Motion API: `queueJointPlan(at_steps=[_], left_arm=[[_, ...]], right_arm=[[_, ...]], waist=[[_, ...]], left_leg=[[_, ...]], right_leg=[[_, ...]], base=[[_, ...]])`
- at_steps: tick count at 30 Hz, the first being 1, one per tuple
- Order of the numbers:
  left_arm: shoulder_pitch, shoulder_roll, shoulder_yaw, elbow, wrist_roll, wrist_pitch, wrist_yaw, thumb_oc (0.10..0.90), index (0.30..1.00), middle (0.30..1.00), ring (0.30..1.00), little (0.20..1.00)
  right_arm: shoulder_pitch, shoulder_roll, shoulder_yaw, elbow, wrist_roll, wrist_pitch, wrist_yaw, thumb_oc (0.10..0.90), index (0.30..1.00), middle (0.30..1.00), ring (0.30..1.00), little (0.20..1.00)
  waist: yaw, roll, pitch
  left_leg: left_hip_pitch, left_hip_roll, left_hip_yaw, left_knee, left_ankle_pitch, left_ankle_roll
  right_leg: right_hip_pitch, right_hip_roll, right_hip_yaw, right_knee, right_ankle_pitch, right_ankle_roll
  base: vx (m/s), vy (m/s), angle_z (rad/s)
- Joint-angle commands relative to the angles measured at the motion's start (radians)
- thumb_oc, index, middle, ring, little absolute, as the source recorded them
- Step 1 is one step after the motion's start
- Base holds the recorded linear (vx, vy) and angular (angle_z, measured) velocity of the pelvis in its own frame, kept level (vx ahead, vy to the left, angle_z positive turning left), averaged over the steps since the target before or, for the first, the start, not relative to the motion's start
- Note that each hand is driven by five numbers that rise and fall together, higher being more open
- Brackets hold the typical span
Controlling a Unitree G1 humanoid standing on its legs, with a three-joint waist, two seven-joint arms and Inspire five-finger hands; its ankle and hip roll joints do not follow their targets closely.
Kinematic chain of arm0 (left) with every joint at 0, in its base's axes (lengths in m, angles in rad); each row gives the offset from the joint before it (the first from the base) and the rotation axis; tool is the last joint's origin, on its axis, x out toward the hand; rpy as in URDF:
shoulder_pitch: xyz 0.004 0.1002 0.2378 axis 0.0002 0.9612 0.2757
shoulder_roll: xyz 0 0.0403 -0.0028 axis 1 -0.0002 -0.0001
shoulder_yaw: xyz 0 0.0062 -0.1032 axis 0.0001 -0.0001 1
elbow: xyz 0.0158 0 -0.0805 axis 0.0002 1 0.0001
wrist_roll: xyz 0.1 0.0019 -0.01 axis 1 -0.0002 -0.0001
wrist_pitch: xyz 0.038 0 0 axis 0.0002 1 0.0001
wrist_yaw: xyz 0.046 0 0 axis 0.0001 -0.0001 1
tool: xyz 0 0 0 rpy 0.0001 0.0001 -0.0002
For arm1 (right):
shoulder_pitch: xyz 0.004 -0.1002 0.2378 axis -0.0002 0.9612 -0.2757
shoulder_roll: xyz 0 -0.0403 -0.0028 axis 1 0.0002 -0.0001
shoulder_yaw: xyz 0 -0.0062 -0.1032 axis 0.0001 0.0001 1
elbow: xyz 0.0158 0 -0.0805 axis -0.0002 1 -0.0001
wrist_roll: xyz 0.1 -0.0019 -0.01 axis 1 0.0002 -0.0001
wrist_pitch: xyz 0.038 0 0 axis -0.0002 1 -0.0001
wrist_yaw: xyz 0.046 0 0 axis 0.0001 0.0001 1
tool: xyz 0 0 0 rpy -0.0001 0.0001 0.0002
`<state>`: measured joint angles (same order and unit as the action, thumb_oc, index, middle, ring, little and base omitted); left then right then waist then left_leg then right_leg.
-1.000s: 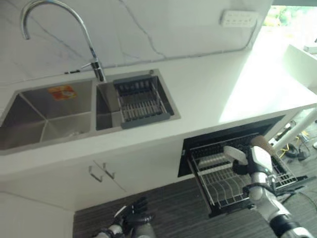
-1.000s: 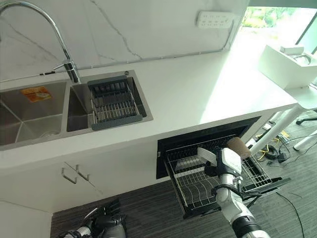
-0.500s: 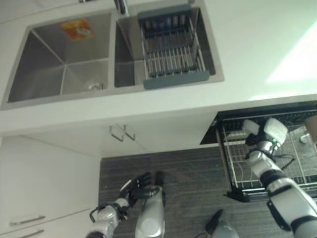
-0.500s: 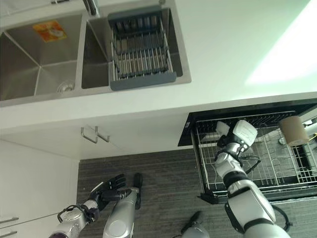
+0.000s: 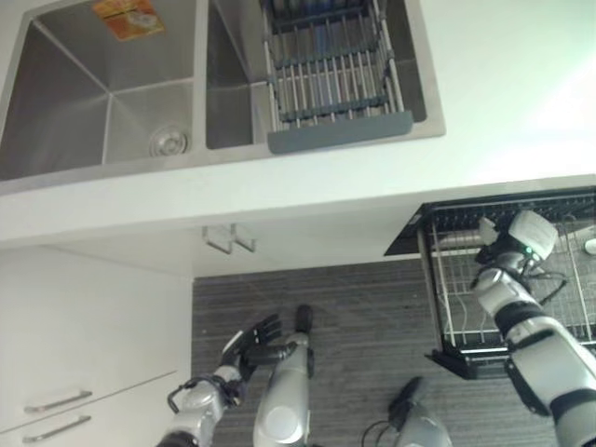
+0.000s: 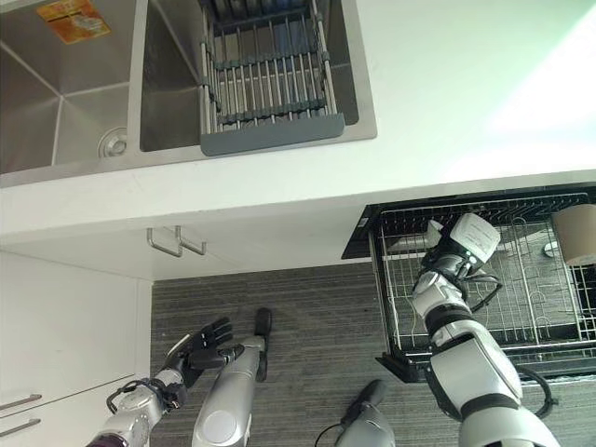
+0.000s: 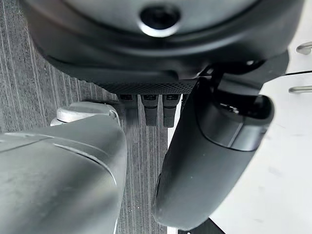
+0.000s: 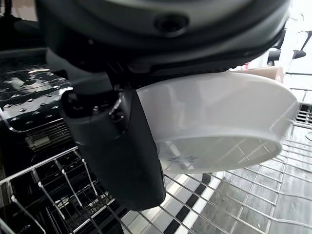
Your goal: Place the dishes in the dishwasher.
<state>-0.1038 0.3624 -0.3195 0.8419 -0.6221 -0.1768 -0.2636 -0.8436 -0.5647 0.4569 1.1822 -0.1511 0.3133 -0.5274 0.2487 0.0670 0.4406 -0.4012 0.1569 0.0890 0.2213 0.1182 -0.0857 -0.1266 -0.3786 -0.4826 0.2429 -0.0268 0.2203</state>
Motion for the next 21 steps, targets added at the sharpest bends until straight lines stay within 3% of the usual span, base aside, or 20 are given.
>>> queueJointPlan(at_steps=[1,15,21], left_arm=[[0.038,0.059,-0.021,-0.044,-0.001,0.011,0.013,0.8,0.9,0.9,0.9,0.9],[0.001,0.061,0.012,-0.05,0.035,0.074,0.017,0.8,0.9,0.9,0.9,0.9],[-0.006,0.067,0.045,-0.034,0.045,0.091,0.017,0.8,0.9,0.9,0.9,0.9]], right_arm=[[-0.007,-0.049,0.013,0.043,0.111,0.037,0.14,0.8,0.9,0.9,0.9,0.9],[-0.014,-0.085,-0.068,0.036,0.397,-0.011,0.412,0.8,0.9,0.9,0.9,0.9],[0.012,-0.134,-0.134,-0.033,0.558,-0.063,0.579,0.8,0.9,0.9,0.9,0.9]], waist=[[0.021,0.004,-0.025],[-0.007,-0.016,-0.022],[-0.04,-0.041,-0.025]], left_leg=[[0.071,0.004,0.027,0.079,-0.219,0.004],[0.098,0.033,0.05,0.079,-0.215,-0.015],[0.125,0.058,0.075,0.079,-0.214,-0.026]], right_leg=[[-0.085,0.019,0.02,0.057,-0.004,-0.013],[-0.083,0.03,0.039,0.057,-0.004,-0.02],[-0.078,0.04,0.055,0.057,0.001,-0.019]], base=[[-0.04,-0.027,0.01],[-0.03,0.0,-0.01],[-0.04,0.007,-0.11]])
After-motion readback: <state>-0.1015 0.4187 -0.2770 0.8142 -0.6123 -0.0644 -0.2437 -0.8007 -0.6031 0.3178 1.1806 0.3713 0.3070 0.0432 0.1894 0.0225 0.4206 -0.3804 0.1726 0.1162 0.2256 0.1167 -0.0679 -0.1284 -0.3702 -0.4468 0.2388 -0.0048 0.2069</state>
